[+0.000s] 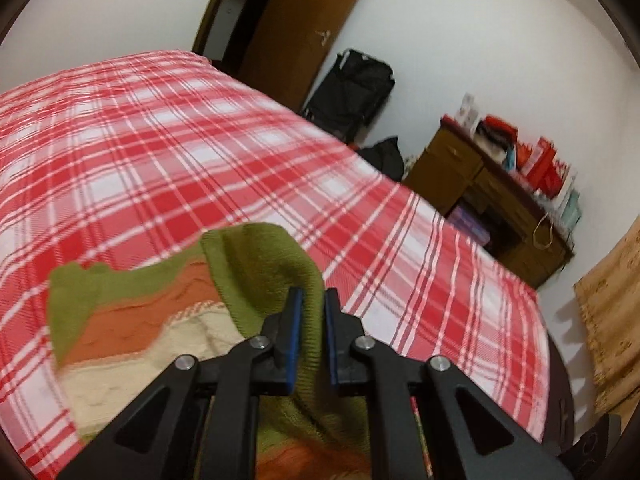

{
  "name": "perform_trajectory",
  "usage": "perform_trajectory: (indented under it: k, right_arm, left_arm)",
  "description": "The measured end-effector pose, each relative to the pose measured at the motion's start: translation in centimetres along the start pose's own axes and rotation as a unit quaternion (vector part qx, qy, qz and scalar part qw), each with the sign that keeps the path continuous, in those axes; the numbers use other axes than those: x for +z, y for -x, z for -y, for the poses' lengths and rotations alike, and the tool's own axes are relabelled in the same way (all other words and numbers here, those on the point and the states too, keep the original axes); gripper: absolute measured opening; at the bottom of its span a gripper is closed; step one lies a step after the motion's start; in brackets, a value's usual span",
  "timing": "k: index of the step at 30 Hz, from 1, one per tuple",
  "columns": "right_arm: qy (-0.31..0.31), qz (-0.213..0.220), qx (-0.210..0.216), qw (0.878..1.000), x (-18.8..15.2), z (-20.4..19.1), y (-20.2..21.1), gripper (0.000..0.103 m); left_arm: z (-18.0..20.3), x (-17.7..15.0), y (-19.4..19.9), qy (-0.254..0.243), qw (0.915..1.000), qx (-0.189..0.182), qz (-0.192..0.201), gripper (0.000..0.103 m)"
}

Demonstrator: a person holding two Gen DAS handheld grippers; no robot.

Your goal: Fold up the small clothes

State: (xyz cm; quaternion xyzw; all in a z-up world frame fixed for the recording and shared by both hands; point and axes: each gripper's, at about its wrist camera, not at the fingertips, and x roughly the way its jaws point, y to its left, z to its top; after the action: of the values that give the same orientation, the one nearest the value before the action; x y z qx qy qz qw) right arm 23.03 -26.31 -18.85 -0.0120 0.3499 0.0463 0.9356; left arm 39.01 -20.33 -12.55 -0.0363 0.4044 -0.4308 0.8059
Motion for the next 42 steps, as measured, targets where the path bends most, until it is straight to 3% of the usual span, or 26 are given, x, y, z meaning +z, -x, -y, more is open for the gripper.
perform_trajectory:
  k: [6,9,11,13,15,18,20,22,23,26,29,30,31,32,34,37,41,42]
  right_arm:
    - [-0.037,-0.052,0.027,0.998,-1.9,1.6,-1.8,0.008]
    - [-0.039,-0.061,0.034,0.997,-1.8,1.5,-1.8,0.008]
    - [-0.043,-0.069,0.037,0.996,-2.0,1.8,-2.0,0.008]
    - [-0.046,-0.076,0.04,0.995,-2.4,2.0,-1.7,0.008]
    - [-0.052,-0.079,0.044,0.995,-2.5,2.5,-1.0,0.009]
    - [-0.061,-0.063,0.032,0.996,-2.8,3.4,0.1,0.009]
    - [-0.072,-0.046,0.023,0.996,-2.0,4.1,0.7,0.019]
    - [-0.084,-0.029,0.022,0.996,-0.8,4.6,1.0,0.064]
    - [-0.091,-0.019,0.027,0.995,0.1,4.6,1.1,0.066]
    - [-0.086,0.012,0.056,0.995,2.7,3.9,0.3,0.066]
    - [-0.087,-0.006,0.058,0.995,4.8,2.9,-2.2,0.066]
    - [-0.089,-0.021,0.052,0.994,5.1,2.7,-3.2,0.062]
    - [-0.092,-0.038,0.036,0.994,5.3,2.8,-4.6,0.041]
    - [-0.093,-0.054,0.016,0.994,5.2,3.0,-5.9,0.028]
    - [-0.098,-0.072,-0.015,0.992,4.3,3.8,-7.1,0.017]
    - [-0.095,-0.089,-0.045,0.99,2.8,4.7,-8.0,0.017]
    - [-0.088,-0.092,-0.047,0.991,2.5,4.8,-7.9,0.017]
    - [-0.087,-0.089,-0.047,0.991,2.7,4.7,-7.5,0.021]
  left_arm:
    - [2.2,-0.8,-1.9,-0.038,0.9987,0.029,-0.019,0.012]
    - [3.3,-1.0,-1.3,-0.059,0.9975,0.033,-0.019,0.019]
    - [3.9,-1.4,0.1,-0.076,0.9963,0.039,-0.007,0.031]
    - [4.0,-1.9,1.7,-0.088,0.9939,0.066,0.009,0.063]
    - [3.4,-3.2,4.4,-0.091,0.9916,0.089,0.023,0.073]
    - [1.9,-5.1,7.1,-0.091,0.9873,0.125,0.035,0.078]
    - [0.5,-7.1,9.0,-0.074,0.9847,0.151,0.045,0.084]
    - [-0.5,-8.9,9.9,-0.06,0.9846,0.158,0.046,0.085]
    - [-1.1,-10.0,10.0,-0.054,0.9841,0.164,0.041,0.085]
    - [-1.7,-12.1,9.6,-0.044,0.9847,0.166,0.026,0.086]
    - [-1.9,-13.5,9.1,-0.045,0.9838,0.172,0.021,0.086]
    - [-2.0,-13.9,9.0,-0.043,0.9835,0.175,0.023,0.09]
    - [-2.4,-14.3,9.0,-0.036,0.9837,0.175,0.022,0.092]
    - [-2.8,-14.5,8.7,-0.027,0.9842,0.174,0.018,0.092]
    - [-3.1,-14.9,8.4,-0.023,0.9855,0.168,0.005,0.097]
    - [-3.1,-15.7,7.9,-0.022,0.9876,0.155,-0.005,0.099]
    - [-2.6,-15.9,7.7,-0.031,0.9868,0.158,-0.012,0.102]
    - [-2.6,-16.0,7.6,-0.03,0.9867,0.159,-0.015,0.102]
